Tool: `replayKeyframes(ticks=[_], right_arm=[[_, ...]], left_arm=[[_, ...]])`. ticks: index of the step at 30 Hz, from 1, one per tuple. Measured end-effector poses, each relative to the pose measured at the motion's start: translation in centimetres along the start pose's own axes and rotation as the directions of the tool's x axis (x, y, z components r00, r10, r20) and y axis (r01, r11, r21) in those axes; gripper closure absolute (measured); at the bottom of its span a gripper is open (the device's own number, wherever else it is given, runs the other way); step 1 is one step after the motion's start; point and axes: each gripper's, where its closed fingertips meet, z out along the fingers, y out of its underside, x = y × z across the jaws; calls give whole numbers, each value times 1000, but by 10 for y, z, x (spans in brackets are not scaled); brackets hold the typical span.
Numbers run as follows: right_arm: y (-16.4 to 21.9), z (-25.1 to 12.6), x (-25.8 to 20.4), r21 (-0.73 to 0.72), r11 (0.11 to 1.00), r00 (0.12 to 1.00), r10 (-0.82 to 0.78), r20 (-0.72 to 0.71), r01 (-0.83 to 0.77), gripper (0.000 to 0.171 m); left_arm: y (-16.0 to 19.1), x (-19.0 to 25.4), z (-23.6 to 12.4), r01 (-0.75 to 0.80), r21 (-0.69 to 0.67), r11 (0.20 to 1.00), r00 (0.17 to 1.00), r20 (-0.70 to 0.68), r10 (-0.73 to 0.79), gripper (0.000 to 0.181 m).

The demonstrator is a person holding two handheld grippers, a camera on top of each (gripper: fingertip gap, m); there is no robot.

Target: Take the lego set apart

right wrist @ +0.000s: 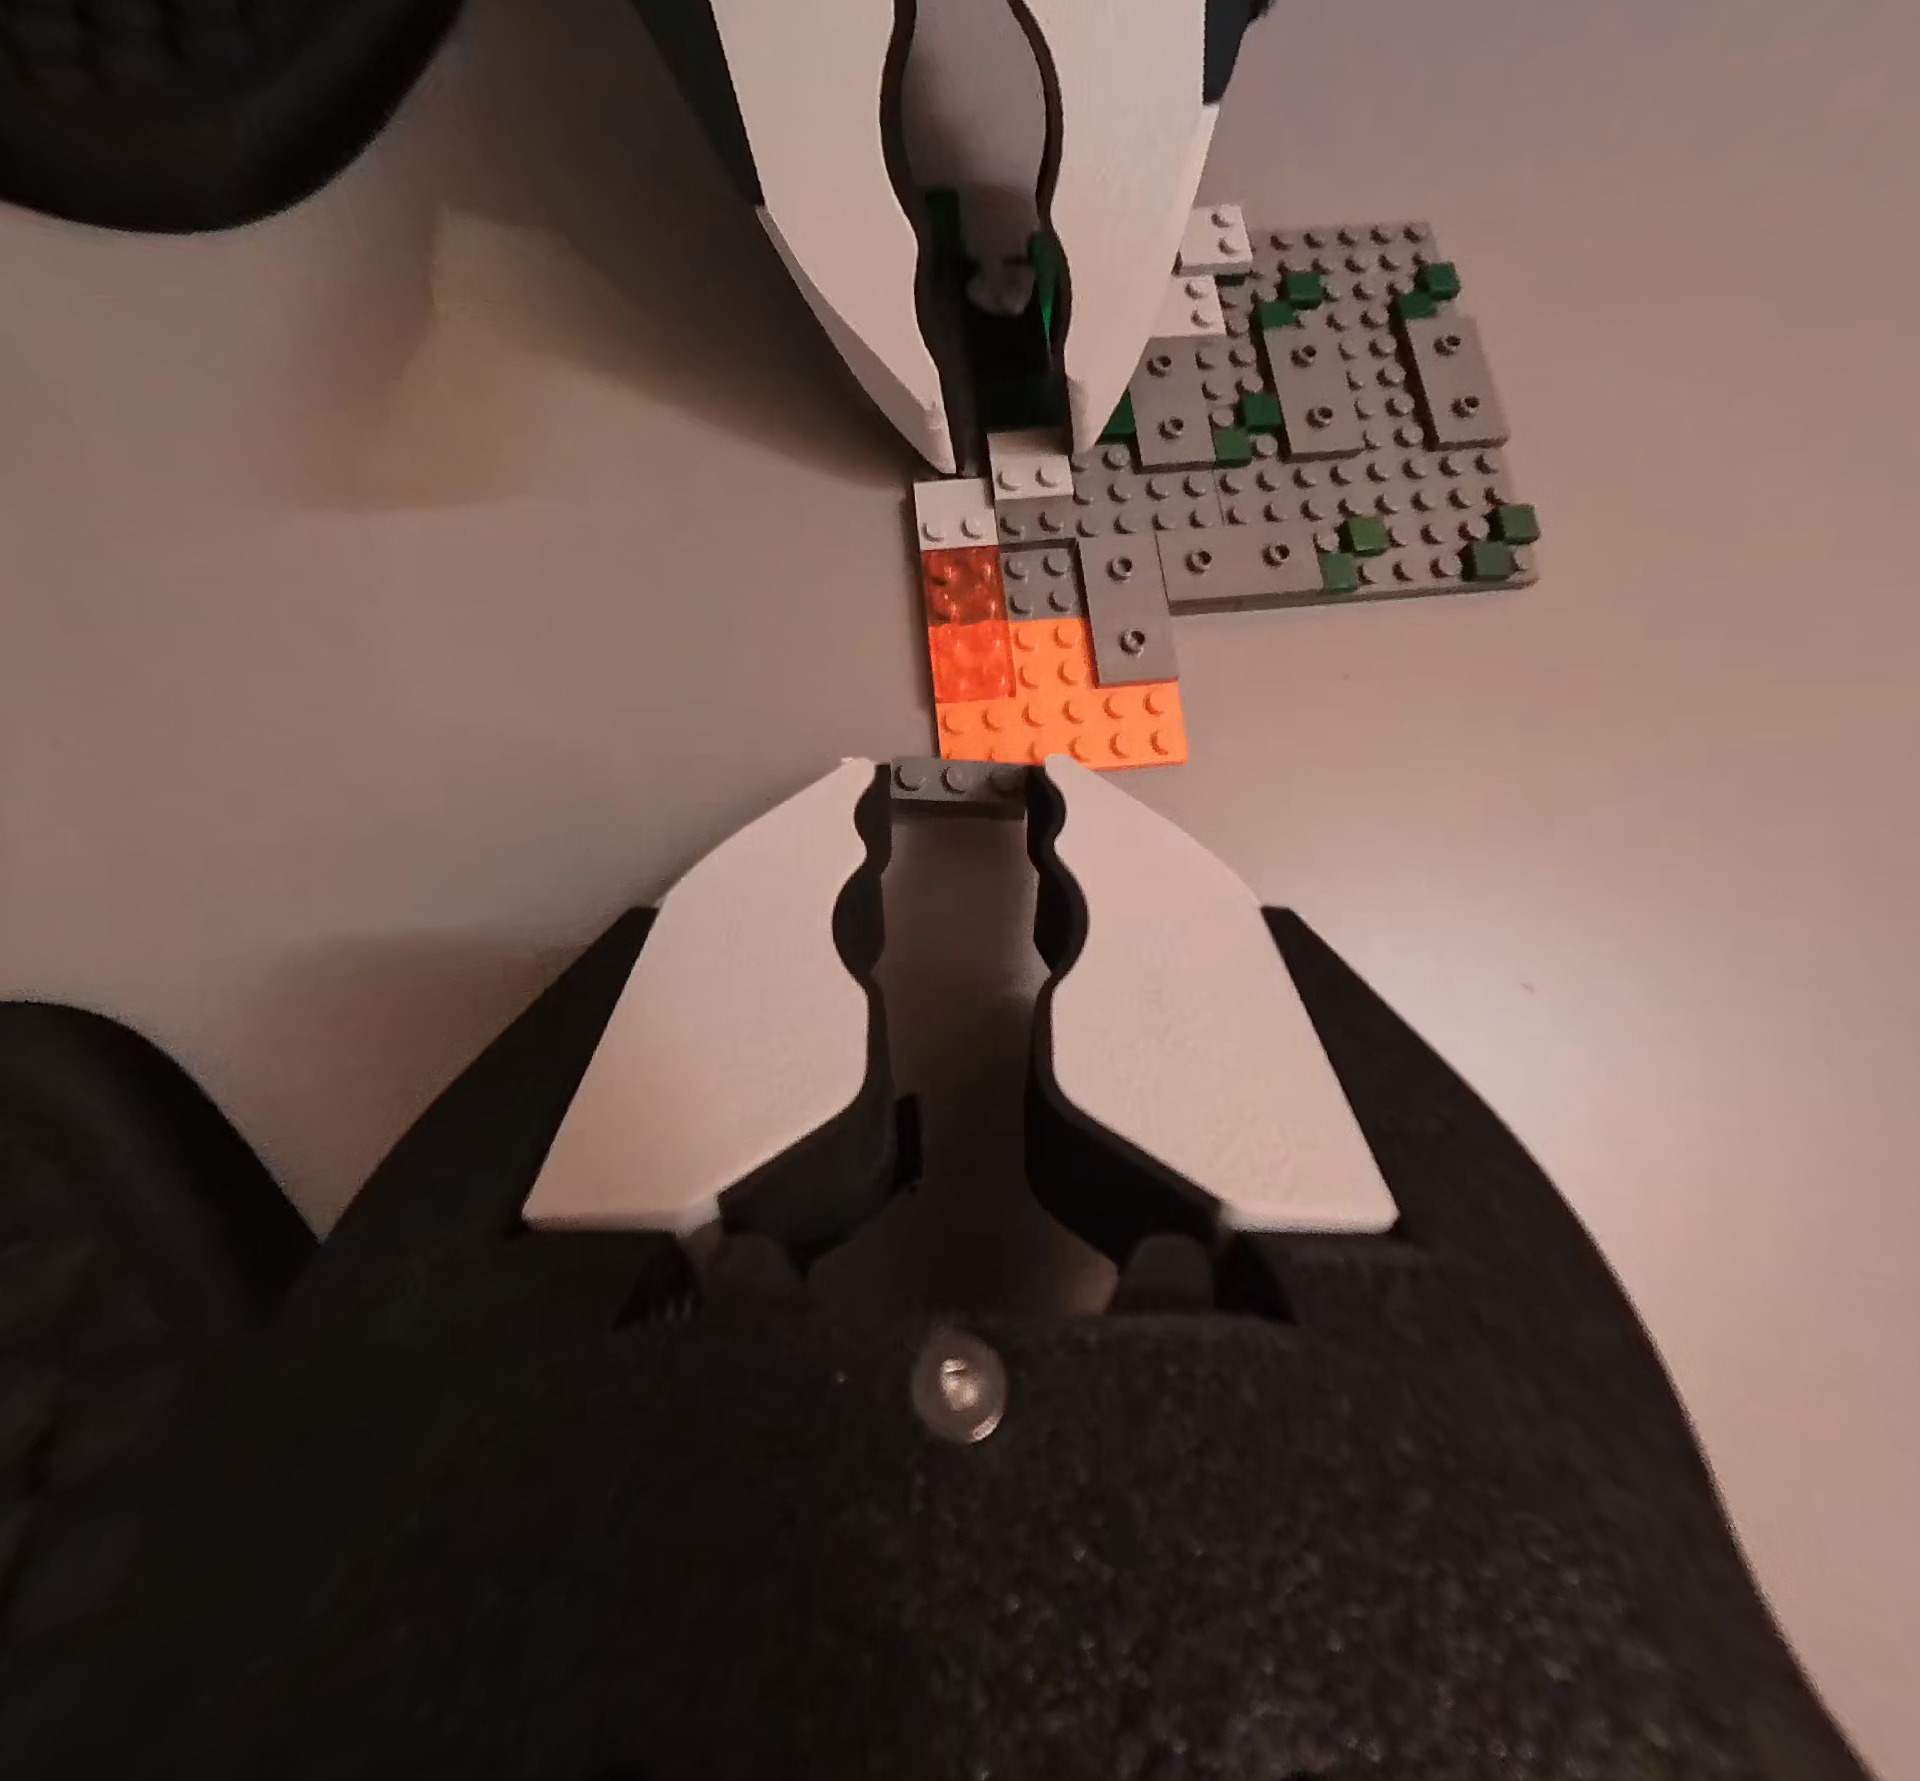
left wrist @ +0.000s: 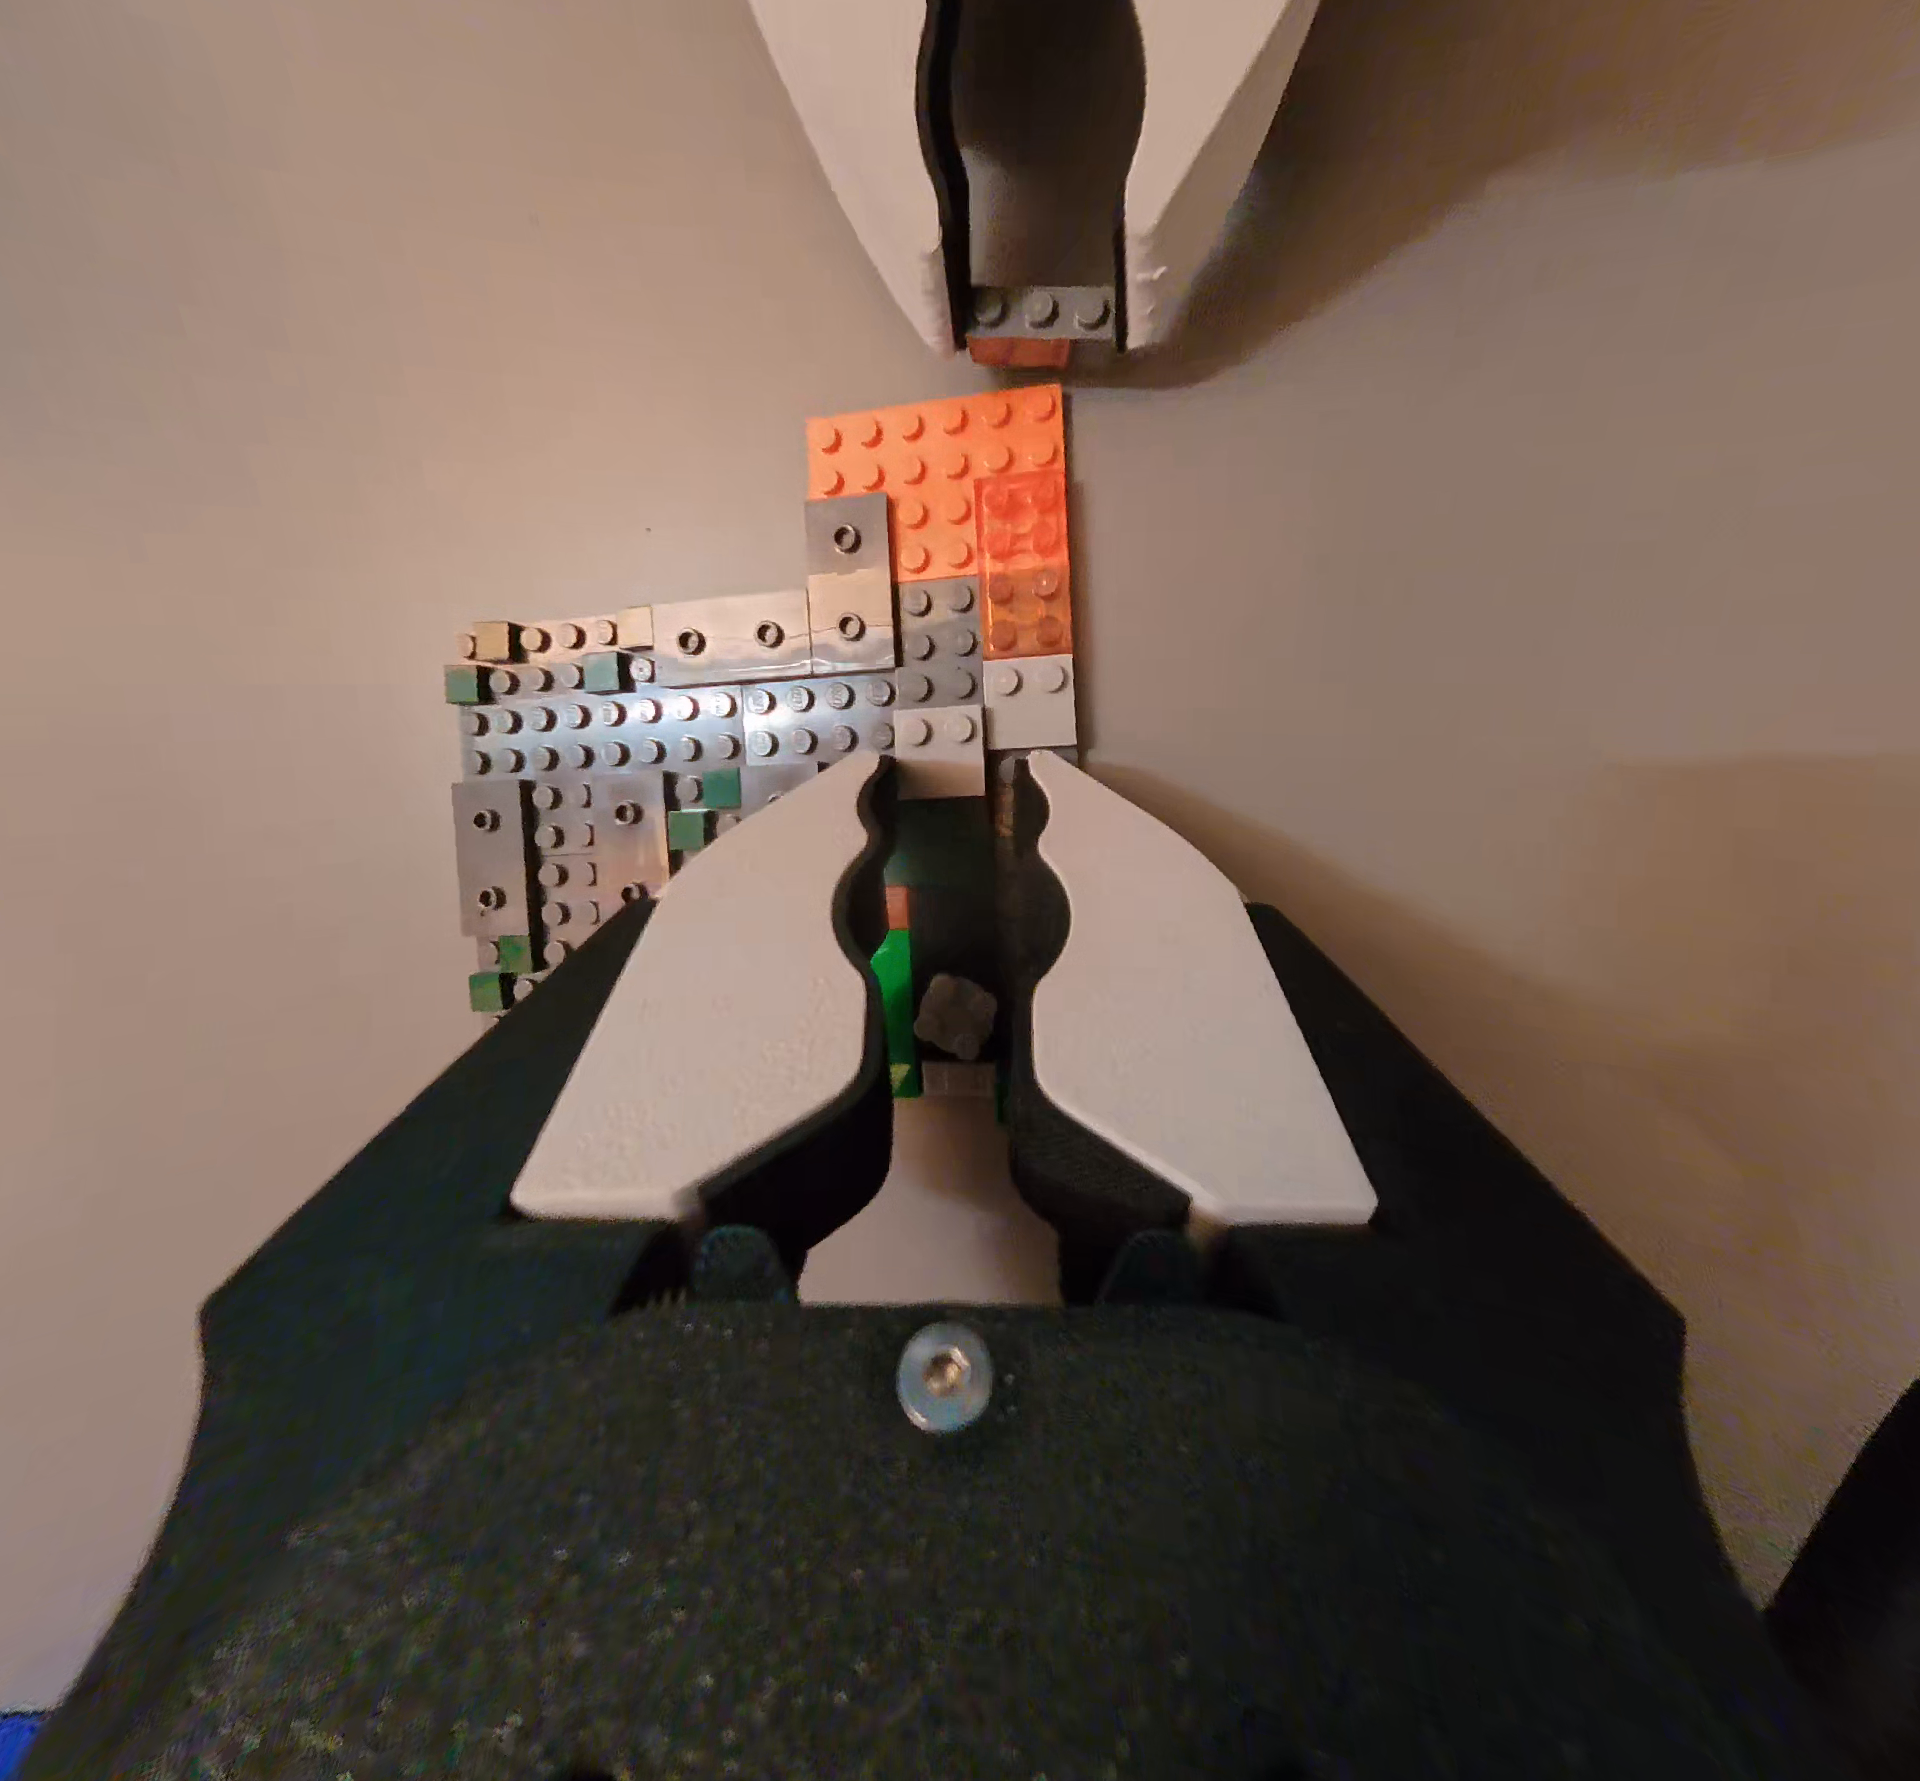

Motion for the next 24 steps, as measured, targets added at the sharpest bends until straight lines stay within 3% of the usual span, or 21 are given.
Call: replayKeyframes(ticks=[6,9,11,14,18,24], right_arm=[[-1,-5,-7,-5,1000,999,-7,31,7,146],[-14,0,-20,49,998,997,-30,78,26,146],[-20,8,-28,58,997,994,-53,93,48,144],[-22,16,-27,61,997,996,-50,79,45,126],[-36,10,-17,128,992,997,-3,78,-7,128],[-25,25,13,-58,997,999,-40,33,42,141]], left_arm=[[7,-7,-3,17,-2,1000,999,52,-17,161],[6,-8,-4,8,16,1000,998,64,-9,176],[7,-13,-4,16,9,1000,995,94,-17,165],[6,-13,-7,27,17,999,995,94,-28,161],[6,-14,-12,26,29,999,995,99,-28,162],[-1,-12,-9,35,34,999,998,49,-36,160]])
